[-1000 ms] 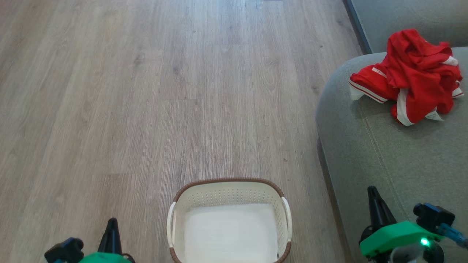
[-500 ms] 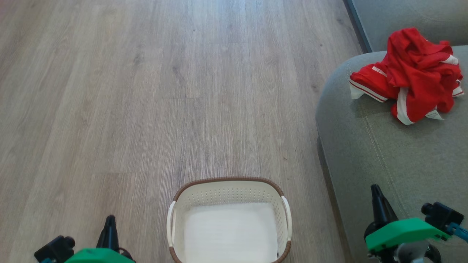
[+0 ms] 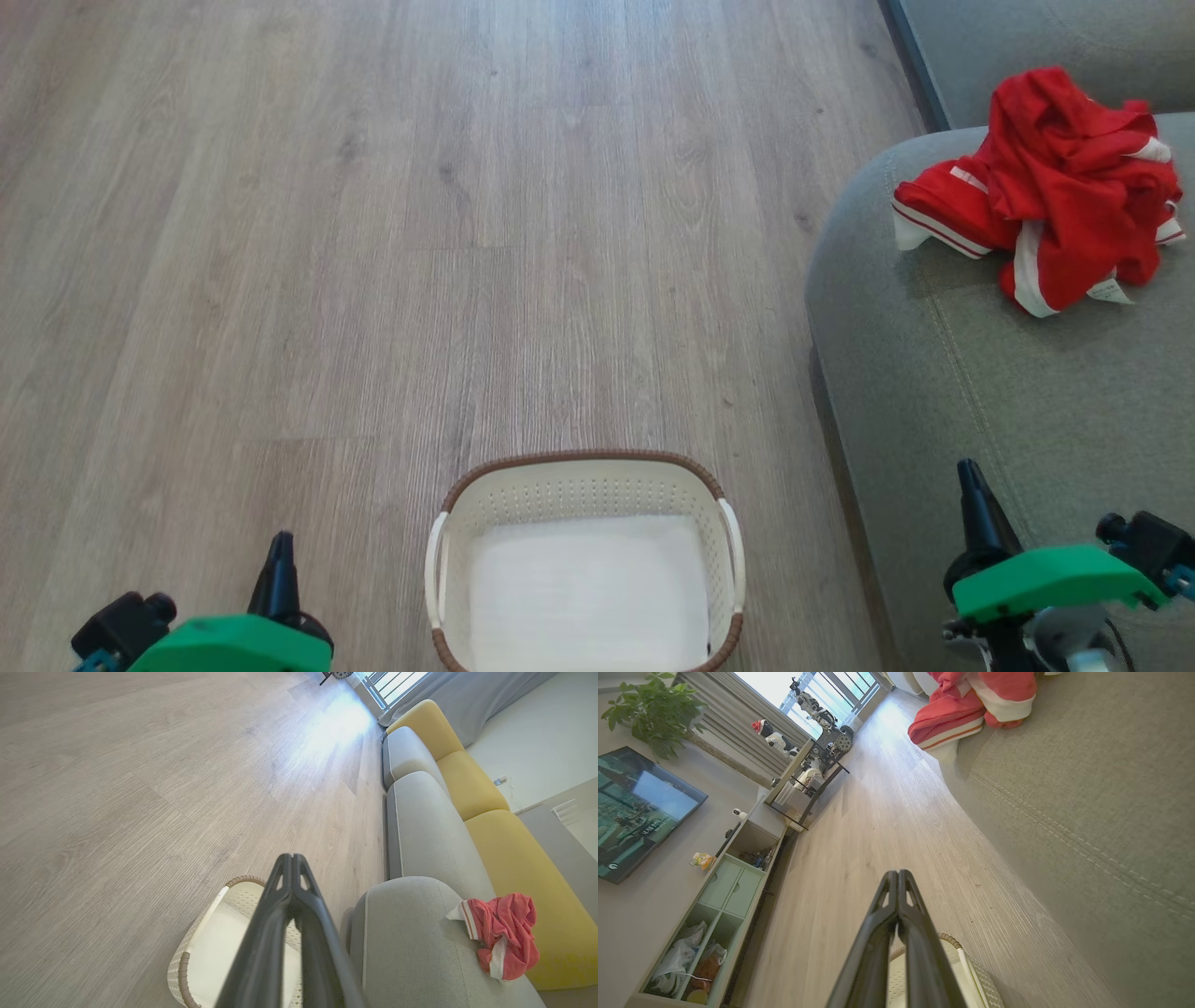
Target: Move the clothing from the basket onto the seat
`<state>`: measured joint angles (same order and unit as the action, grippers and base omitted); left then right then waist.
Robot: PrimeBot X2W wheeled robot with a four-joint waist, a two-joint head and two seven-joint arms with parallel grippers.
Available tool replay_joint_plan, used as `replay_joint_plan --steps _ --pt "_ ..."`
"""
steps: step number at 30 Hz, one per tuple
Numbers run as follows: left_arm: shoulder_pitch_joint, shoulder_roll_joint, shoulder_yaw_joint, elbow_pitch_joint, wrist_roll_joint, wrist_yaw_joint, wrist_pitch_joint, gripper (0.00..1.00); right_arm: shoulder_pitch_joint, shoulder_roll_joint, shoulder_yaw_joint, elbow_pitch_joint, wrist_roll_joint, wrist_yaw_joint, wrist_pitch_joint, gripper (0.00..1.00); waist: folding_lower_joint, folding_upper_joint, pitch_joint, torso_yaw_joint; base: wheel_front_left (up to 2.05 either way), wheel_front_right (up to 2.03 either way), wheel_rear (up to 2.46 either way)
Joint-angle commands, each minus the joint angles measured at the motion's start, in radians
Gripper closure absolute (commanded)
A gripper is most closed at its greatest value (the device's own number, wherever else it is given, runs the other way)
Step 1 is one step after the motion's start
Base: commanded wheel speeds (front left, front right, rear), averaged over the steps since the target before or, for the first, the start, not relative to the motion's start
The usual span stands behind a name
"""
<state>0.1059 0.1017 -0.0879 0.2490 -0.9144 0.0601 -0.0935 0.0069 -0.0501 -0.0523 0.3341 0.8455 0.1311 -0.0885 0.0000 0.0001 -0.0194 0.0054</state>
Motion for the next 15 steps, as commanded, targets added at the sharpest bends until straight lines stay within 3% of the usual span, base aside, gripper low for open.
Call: replay_joint_plan --steps 1,15 --pt "-0.057 0.004 0.026 -0.028 -0.022 -0.012 0.004 1.0 -0.058 -0.001 0.005 -0.039 0.025 0.0 0.007 1.0 0.0 -0.0001 0.0 0.0 0.0 0.0 0.0" --pt "-0.092 -0.006 0.063 -0.023 -0.174 -0.052 0.047 1.0 -0.07 -0.001 -0.01 -0.05 0.19 0.0 0.051 1.0 0.0 -0.0001 0.005 -0.001 0.0 0.0 0.0"
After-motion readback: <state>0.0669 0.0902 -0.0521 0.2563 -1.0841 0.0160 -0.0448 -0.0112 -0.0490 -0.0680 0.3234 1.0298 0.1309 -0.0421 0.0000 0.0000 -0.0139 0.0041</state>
